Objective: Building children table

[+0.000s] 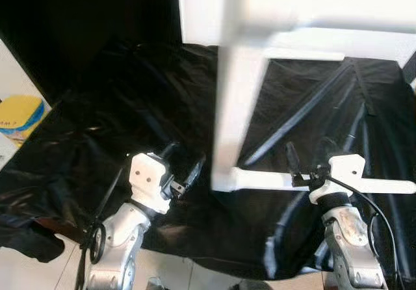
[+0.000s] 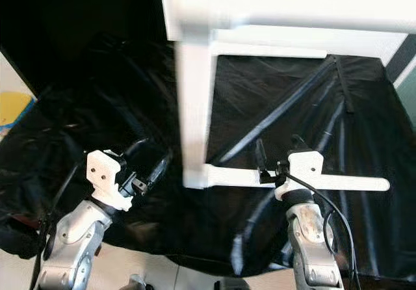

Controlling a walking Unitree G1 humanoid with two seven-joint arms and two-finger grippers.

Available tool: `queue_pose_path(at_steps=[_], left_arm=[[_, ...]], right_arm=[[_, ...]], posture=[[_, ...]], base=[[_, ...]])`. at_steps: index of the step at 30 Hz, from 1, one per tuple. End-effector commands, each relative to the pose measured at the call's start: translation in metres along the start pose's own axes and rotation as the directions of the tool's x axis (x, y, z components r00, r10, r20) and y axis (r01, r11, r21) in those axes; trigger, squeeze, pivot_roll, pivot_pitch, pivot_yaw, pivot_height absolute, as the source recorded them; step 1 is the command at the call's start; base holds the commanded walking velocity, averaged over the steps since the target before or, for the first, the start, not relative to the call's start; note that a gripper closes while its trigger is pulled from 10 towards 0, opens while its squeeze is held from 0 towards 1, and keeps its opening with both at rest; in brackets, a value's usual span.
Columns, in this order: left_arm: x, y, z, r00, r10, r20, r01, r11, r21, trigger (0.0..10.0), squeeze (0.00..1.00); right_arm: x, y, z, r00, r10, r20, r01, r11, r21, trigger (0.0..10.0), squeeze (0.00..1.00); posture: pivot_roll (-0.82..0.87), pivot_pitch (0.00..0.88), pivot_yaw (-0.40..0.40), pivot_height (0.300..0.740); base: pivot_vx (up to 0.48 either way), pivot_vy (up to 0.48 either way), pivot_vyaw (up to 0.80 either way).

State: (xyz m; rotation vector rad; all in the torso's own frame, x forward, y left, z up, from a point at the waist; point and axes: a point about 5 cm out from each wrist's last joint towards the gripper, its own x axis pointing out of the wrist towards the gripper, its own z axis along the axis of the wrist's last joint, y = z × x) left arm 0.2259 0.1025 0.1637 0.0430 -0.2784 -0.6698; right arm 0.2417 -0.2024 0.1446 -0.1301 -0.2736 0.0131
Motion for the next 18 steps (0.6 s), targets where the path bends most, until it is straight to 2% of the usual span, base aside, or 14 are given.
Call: queue_pose_path(at_steps=[1,8,18], left_arm=[[-0.004,0.002,0.001,1.000,0.019,-0.014,-0.019,1.000,0.018,10.0,0.00],[-0.005,-0.001,0.001,0.999,0.039,-0.027,-0.039,0.999,0.008,10.0,0.00],[-0.004,-0.008,0.003,0.999,0.017,-0.043,-0.018,1.000,-0.002,10.0,0.00]], right_arm=[[0.000,0.003,0.001,1.000,0.012,0.009,-0.013,1.000,0.012,10.0,0.00],[0.000,0.003,0.001,0.999,0.030,0.012,-0.030,1.000,0.003,10.0,0.00],[-0.001,0.006,0.001,0.999,0.048,0.010,-0.048,0.999,0.005,10.0,0.00]], posture=[[-0.06,0.114,-0.007,0.740],[-0.06,0.120,-0.006,0.740],[-0.06,0.132,-0.001,0.740]], base=[[0.000,-0.270,0.00],[0.000,-0.039,0.00],[0.000,0.000,0.00]])
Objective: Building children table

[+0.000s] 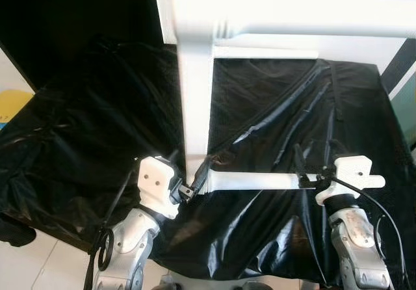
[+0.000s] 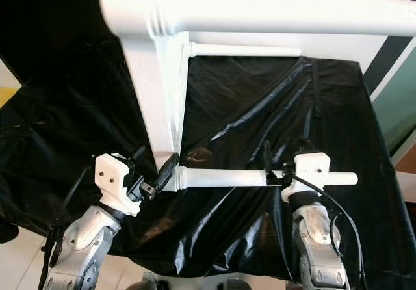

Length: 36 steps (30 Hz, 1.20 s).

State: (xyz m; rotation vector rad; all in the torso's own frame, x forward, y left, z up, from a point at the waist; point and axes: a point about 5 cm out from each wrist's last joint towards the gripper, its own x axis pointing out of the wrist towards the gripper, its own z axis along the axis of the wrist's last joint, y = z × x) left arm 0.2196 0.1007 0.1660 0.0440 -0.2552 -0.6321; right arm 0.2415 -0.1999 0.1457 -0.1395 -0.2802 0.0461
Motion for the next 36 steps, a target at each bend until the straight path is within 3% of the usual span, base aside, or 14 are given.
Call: queue_pose_path(at_steps=[1,8,13,15,17,24,29,32,36], left_arm=[[-0.001,-0.004,-0.001,0.999,-0.030,-0.025,0.030,1.000,0.002,10.0,0.00],[0.000,-0.008,0.000,0.998,-0.062,-0.033,0.062,0.998,-0.008,10.0,0.00],[-0.008,-0.016,-0.001,0.969,-0.221,-0.113,0.216,0.975,-0.057,10.0,0.00],[-0.009,-0.014,-0.001,0.969,-0.218,-0.113,0.213,0.975,-0.055,10.0,0.00],[-0.008,-0.007,0.002,0.986,-0.137,-0.092,0.132,0.989,-0.064,10.0,0.00],[-0.003,0.003,0.002,0.997,-0.028,-0.071,0.021,0.995,-0.102,10.0,0.00],[-0.003,0.006,0.004,0.997,-0.013,-0.076,0.004,0.993,-0.122,10.0,0.00],[-0.001,0.021,0.004,0.995,0.067,-0.072,-0.075,0.990,-0.122,10.0,0.00],[0.000,0.024,0.004,0.995,0.075,-0.070,-0.083,0.989,-0.120,10.0,0.00]], right_arm=[[0.000,0.005,0.000,1.000,0.026,0.001,-0.026,1.000,0.013,10.0,0.00],[0.000,0.014,-0.001,0.996,0.091,-0.010,-0.091,0.995,0.029,10.0,0.00],[-0.003,0.031,-0.004,0.971,0.237,-0.027,-0.235,0.971,0.049,10.0,0.00],[-0.004,0.032,-0.004,0.968,0.251,-0.028,-0.249,0.967,0.051,10.0,0.00],[-0.003,0.028,-0.003,0.971,0.236,-0.026,-0.235,0.971,0.042,10.0,0.00],[-0.002,0.027,-0.003,0.977,0.212,-0.020,-0.211,0.977,0.041,10.0,0.00],[-0.001,0.027,-0.002,0.977,0.214,-0.019,-0.213,0.976,0.042,10.0,0.00],[0.000,0.025,-0.001,0.982,0.189,-0.010,-0.189,0.981,0.037,10.0,0.00],[0.000,0.025,-0.001,0.983,0.184,-0.008,-0.184,0.982,0.038,10.0,0.00]], posture=[[-0.06,0.137,0.001,0.740],[-0.06,0.137,0.000,0.740],[-0.05,0.141,-0.004,0.740],[-0.05,0.142,-0.004,0.740],[-0.05,0.146,-0.001,0.740],[-0.05,0.149,0.001,0.740],[-0.05,0.149,0.001,0.740],[-0.06,0.146,0.006,0.740],[-0.05,0.143,0.008,0.740]], base=[[0.000,0.000,0.00],[0.000,0.000,0.00],[0.000,0.000,0.00],[0.000,0.000,0.00],[0.000,0.000,0.00],[0.000,0.000,0.00],[0.000,0.000,0.00],[0.000,0.353,0.00],[0.000,0.402,0.00]])
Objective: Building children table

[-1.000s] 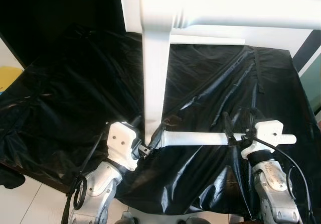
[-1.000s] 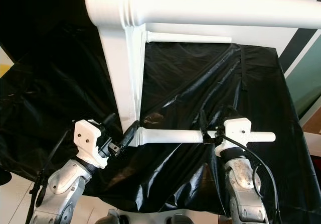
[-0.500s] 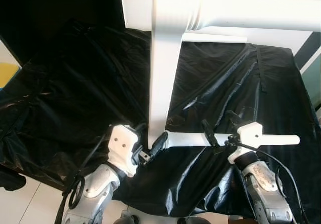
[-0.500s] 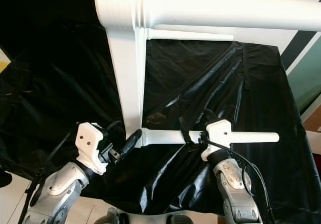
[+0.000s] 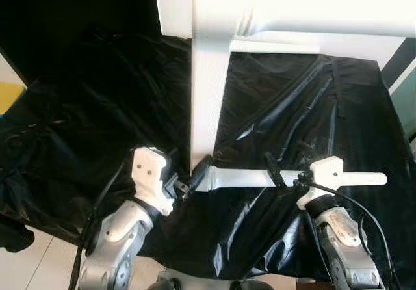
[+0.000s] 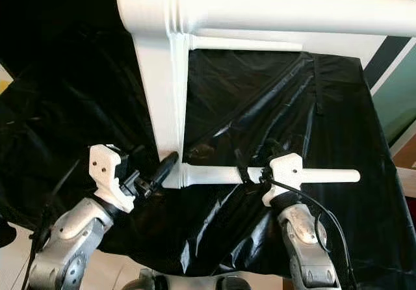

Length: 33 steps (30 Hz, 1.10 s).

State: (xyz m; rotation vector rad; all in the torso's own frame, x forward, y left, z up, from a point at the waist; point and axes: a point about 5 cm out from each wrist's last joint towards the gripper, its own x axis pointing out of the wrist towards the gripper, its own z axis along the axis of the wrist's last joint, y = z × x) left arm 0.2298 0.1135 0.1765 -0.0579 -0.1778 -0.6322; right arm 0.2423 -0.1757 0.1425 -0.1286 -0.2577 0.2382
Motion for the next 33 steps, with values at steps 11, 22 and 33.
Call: queue_pose_path(at_steps=[11,22,33], left_arm=[[-0.002,0.008,-0.003,0.998,0.057,-0.026,-0.057,0.998,-0.005,10.0,0.00],[-0.001,0.008,-0.004,0.998,0.043,-0.034,-0.043,0.999,0.002,10.0,0.00],[0.002,0.008,-0.004,0.999,0.017,-0.036,-0.017,1.000,0.020,10.0,0.00]], right_arm=[[-0.001,0.002,-0.002,1.000,-0.010,-0.004,0.010,1.000,-0.001,10.0,0.00],[-0.001,-0.009,-0.004,0.993,-0.119,-0.006,0.119,0.992,-0.040,10.0,0.00],[-0.013,-0.036,-0.008,0.889,-0.458,-0.023,0.448,0.878,-0.168,10.0,0.00]], posture=[[-0.05,0.136,0.010,0.740],[-0.05,0.129,0.010,0.740],[-0.06,0.122,0.019,0.740]], base=[[0.000,0.403,0.00],[0.000,0.403,0.00],[0.000,0.367,0.00]])
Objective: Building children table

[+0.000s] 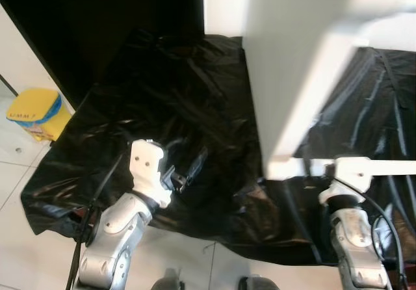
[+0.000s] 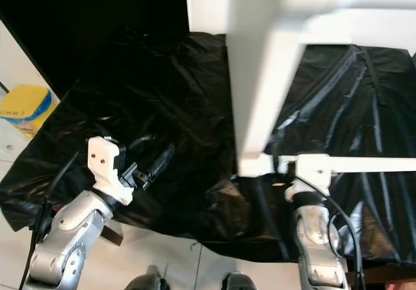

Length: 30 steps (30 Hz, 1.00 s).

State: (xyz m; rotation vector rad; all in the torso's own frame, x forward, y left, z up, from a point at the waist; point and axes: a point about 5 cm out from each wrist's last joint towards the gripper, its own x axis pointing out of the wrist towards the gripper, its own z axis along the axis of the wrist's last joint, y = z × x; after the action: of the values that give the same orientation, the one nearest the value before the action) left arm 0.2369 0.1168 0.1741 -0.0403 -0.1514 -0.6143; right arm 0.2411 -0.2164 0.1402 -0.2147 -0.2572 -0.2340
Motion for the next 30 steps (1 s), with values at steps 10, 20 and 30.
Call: queue_pose_path(at_steps=[10,20,30], left_arm=[[-0.002,0.001,0.000,1.000,-0.021,-0.009,0.022,0.999,0.041,10.0,0.00],[-0.003,0.002,-0.001,0.999,-0.044,-0.023,0.045,0.997,0.057,10.0,0.00],[-0.002,0.005,0.002,1.000,-0.028,-0.007,0.029,0.996,0.080,10.0,0.00]], right_arm=[[-0.015,0.004,-0.008,0.983,-0.165,-0.076,0.165,0.986,-0.011,10.0,0.00],[-0.016,0.009,-0.010,0.983,-0.167,-0.079,0.166,0.986,-0.019,10.0,0.00],[-0.016,0.008,-0.006,0.986,-0.156,-0.060,0.155,0.988,-0.009,10.0,0.00]], posture=[[-0.05,0.131,0.023,0.740],[-0.05,0.143,0.028,0.740],[-0.05,0.147,0.026,0.740]], base=[[0.000,0.000,0.00],[0.000,0.000,0.00],[0.000,0.000,0.00]])
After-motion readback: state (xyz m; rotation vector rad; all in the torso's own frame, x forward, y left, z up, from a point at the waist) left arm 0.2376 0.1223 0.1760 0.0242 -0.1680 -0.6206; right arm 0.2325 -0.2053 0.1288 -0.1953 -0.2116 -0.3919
